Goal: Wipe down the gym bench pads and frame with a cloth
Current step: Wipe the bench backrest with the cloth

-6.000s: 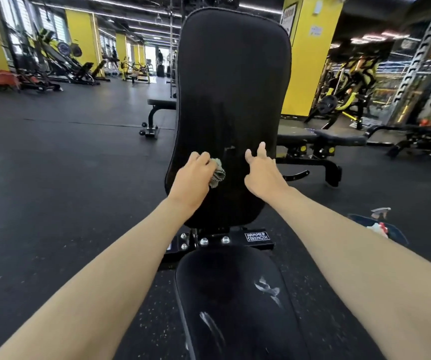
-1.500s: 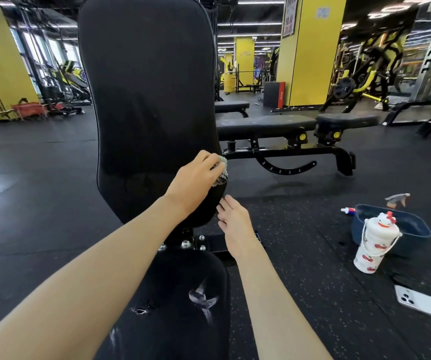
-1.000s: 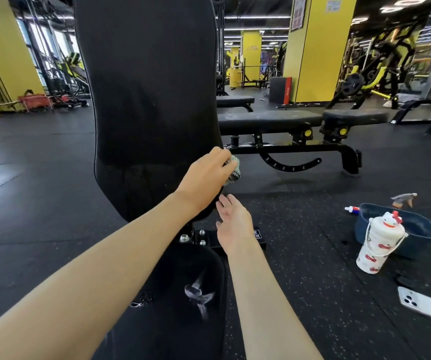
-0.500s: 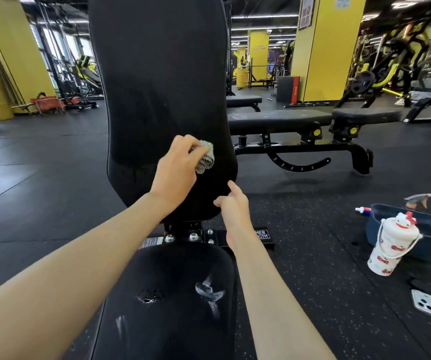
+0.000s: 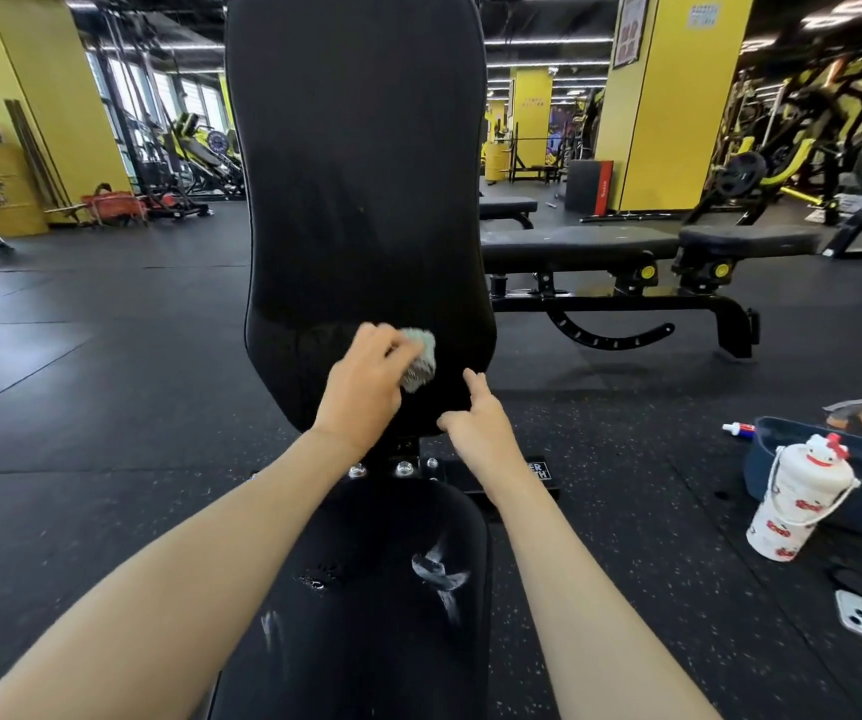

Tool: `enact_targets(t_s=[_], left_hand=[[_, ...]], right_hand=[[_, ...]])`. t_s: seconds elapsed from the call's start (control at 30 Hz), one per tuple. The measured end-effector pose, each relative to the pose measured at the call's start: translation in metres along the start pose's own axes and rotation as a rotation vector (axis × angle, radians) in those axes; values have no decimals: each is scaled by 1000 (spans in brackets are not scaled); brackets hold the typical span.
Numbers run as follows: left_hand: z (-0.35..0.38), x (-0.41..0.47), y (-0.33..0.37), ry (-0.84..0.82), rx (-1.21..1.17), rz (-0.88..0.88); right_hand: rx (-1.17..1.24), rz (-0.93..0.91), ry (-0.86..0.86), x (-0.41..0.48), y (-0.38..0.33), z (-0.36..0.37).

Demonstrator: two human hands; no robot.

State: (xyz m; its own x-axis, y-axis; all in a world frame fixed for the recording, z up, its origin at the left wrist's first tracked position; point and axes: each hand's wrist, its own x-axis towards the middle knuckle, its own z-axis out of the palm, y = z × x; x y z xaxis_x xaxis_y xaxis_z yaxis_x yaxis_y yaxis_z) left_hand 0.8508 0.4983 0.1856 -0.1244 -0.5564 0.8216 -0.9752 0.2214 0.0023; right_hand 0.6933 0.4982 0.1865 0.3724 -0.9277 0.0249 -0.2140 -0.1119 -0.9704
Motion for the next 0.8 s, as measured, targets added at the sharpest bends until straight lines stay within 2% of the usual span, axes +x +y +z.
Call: enact_targets(t_s=[0.07, 0.13, 0.3, 0.43, 0.5, 0.6, 0.63, 0.7, 0.8], left_hand=[[-7, 17, -2, 142, -18, -118], [-5, 22, -3, 169, 8, -146], [10, -11, -6, -19, 52, -61], [-3, -24, -19, -199, 68, 117], [-14, -21, -24, -125, 51, 109], [-27, -2, -28, 111, 19, -73], [-29, 3, -30, 146, 38, -121], [-28, 5, -35, 143, 64, -161], [-20, -10, -37, 43, 79, -102]], right_hand=[[-177, -74, 20, 1, 2, 8], [-365, -151, 48, 2, 5, 18], [-509, -252, 21, 6, 10, 32], [-551, -248, -1, 9, 13, 32], [-554, -238, 0, 10, 13, 31], [-549, -214, 0, 12, 10, 34], [-554, -212, 0, 12, 9, 35], [-576, -215, 5, 12, 9, 39], [-607, -217, 11, 13, 10, 43]])
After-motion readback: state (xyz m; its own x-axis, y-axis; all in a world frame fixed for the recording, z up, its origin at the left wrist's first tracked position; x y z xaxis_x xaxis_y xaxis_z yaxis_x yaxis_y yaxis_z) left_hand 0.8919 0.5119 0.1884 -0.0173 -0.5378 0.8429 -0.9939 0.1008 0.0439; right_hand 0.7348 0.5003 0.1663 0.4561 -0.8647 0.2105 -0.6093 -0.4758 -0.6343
